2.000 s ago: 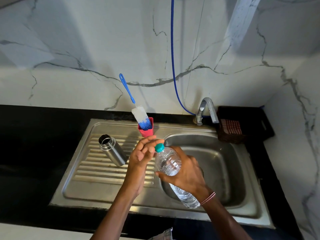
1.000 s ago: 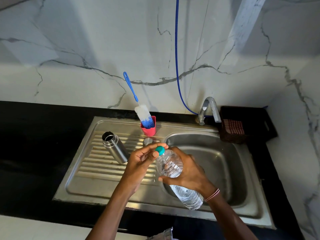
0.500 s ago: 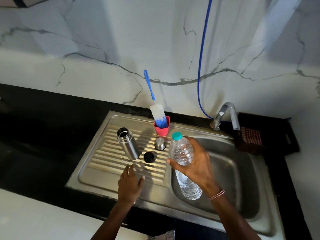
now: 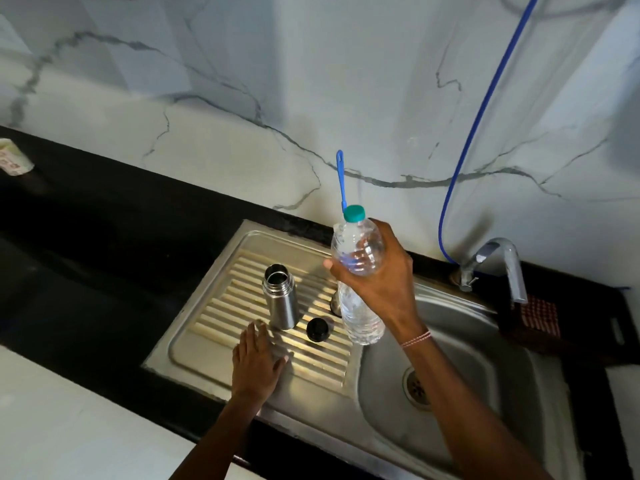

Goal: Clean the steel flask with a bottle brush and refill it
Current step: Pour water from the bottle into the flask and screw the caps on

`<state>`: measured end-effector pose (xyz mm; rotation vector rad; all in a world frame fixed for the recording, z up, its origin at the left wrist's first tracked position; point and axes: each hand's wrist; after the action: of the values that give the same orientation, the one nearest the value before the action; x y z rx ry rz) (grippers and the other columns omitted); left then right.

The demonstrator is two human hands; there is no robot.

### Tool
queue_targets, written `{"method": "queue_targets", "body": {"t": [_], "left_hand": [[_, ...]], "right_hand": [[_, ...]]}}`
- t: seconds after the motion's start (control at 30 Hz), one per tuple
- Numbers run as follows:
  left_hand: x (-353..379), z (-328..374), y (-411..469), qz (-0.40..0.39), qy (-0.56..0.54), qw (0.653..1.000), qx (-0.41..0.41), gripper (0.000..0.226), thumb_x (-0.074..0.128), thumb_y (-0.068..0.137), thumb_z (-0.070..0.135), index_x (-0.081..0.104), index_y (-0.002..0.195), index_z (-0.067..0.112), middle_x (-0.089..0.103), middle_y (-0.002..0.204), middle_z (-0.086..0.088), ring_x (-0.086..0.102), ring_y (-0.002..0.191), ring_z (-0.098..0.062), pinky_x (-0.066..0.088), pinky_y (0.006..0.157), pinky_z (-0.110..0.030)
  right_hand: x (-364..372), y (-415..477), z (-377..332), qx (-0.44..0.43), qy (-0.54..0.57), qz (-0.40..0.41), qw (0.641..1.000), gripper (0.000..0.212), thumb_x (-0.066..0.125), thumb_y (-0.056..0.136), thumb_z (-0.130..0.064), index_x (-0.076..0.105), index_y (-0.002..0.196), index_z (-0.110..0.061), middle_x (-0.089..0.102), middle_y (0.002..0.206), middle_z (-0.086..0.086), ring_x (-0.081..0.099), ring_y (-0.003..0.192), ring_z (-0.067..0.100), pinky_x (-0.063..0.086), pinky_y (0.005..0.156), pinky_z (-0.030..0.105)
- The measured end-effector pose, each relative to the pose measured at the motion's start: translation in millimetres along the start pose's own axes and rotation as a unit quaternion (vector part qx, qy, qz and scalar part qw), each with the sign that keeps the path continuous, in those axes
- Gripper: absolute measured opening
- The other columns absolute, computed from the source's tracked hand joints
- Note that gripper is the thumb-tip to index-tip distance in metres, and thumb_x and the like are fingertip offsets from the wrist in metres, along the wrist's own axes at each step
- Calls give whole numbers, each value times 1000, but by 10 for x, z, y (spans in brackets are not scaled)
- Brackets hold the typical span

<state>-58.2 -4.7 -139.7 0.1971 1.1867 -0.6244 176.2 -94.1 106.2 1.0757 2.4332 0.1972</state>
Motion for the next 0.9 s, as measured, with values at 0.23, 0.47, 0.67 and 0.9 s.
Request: {"method": "queue_targets", "body": {"t": [0.23, 0.47, 0.67, 0.9], "left_hand": [[18, -95, 180, -18, -3, 1000, -17, 108, 66, 88, 65, 9, 164, 14, 1, 172, -13, 2, 158, -34, 9, 128, -49], [101, -223, 311, -27, 7, 1000, -11, 110, 61, 87, 70, 4, 164, 17, -2, 172, -11, -6, 157, -31, 6, 126, -50], [207, -315, 351, -57, 38, 998, -6, 115, 5, 77, 94, -15, 160, 18, -21, 168, -11, -18, 156, -32, -7, 125, -46], [284, -390, 409, -76, 42, 996, 4, 113, -5, 77, 93, -17, 161, 17, -27, 167, -14, -26, 154, -34, -6, 126, -52]], "right_hand": [[404, 545, 42, 23, -36, 6, 999, 86, 80, 57, -81, 54, 126, -38, 71, 113, -16, 69, 103, 7, 59, 90, 43], [899, 873, 250, 26, -51, -23, 998, 86, 91, 58, -60, 55, 129, -28, 71, 118, -9, 67, 104, 11, 58, 93, 39], [1400, 1077, 605, 32, -54, -72, 995, 87, 95, 60, -43, 52, 131, -21, 67, 123, -2, 65, 110, 16, 57, 96, 40], [1700, 1202, 921, 55, -77, -110, 989, 87, 95, 62, -44, 52, 133, -18, 67, 124, 1, 65, 112, 18, 59, 95, 39]]}}
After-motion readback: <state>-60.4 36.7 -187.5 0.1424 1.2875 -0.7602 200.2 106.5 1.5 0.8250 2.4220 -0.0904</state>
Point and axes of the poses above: each hand's wrist, its own y-axis towards the middle knuckle, its own x-axis out of the palm, z = x × y
